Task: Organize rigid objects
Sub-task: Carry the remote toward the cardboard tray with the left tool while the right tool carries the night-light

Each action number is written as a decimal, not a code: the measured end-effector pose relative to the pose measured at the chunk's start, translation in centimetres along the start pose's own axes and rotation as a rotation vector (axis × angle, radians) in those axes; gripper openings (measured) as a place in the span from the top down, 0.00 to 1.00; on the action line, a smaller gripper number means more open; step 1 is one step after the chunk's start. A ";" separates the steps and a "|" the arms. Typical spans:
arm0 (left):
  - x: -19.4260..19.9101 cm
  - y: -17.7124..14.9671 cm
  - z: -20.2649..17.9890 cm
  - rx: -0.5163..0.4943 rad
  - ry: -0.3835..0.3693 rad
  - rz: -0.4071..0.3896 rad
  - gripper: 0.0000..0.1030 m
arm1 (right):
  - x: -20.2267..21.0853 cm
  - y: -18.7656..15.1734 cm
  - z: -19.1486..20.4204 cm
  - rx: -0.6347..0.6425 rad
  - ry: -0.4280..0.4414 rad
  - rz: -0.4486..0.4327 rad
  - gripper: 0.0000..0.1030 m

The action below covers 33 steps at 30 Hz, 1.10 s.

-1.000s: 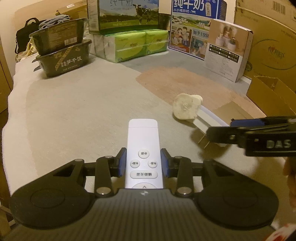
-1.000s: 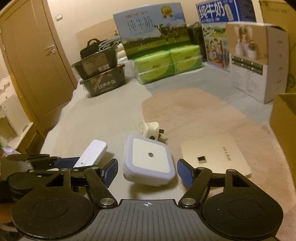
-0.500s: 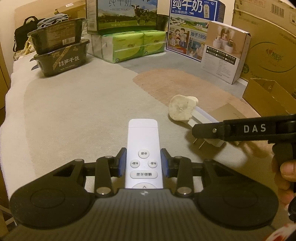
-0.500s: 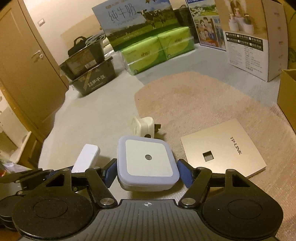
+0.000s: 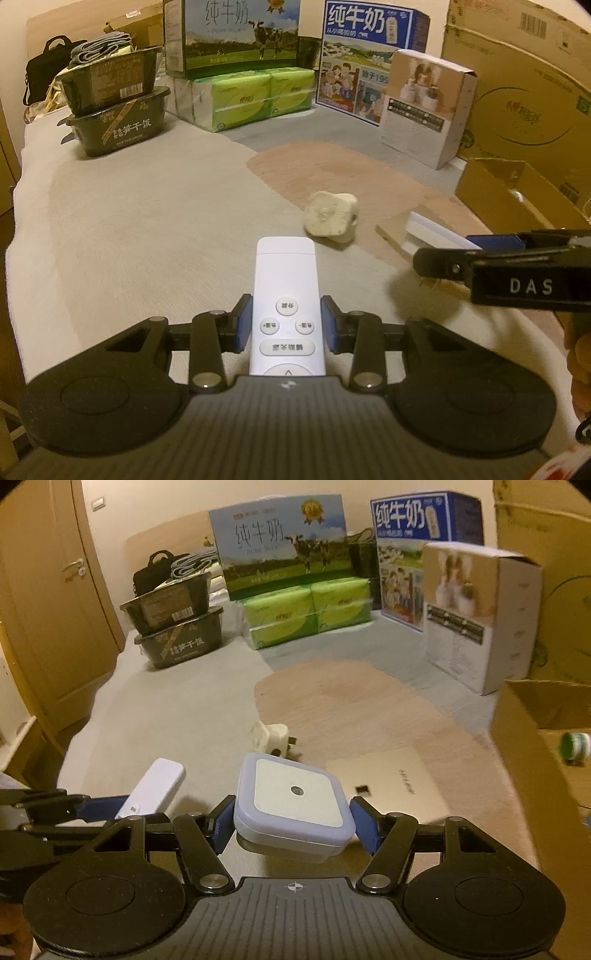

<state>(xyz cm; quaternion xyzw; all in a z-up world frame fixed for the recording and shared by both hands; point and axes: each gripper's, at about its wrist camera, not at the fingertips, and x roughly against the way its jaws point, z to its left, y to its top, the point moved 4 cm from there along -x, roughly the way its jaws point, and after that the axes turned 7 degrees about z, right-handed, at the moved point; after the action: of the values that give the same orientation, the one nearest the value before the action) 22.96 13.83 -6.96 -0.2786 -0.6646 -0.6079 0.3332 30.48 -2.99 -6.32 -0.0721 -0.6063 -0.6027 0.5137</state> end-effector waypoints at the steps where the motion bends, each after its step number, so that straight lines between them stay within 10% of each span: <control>1: 0.4 -0.1 -0.3 0.002 -0.003 -0.001 0.66 | 0.6 -0.2 0.0 0.001 -0.006 -0.002 0.37; 33: 12.4 -4.5 -10.2 -0.047 -0.090 -0.041 0.66 | 18.6 -8.7 -2.7 -0.045 -0.186 -0.094 0.37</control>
<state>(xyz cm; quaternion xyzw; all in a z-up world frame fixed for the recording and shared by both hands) 12.79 2.78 0.32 -0.3000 -0.6698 -0.6170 0.2839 17.25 -17.34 0.49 -0.1108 -0.6405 -0.6304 0.4244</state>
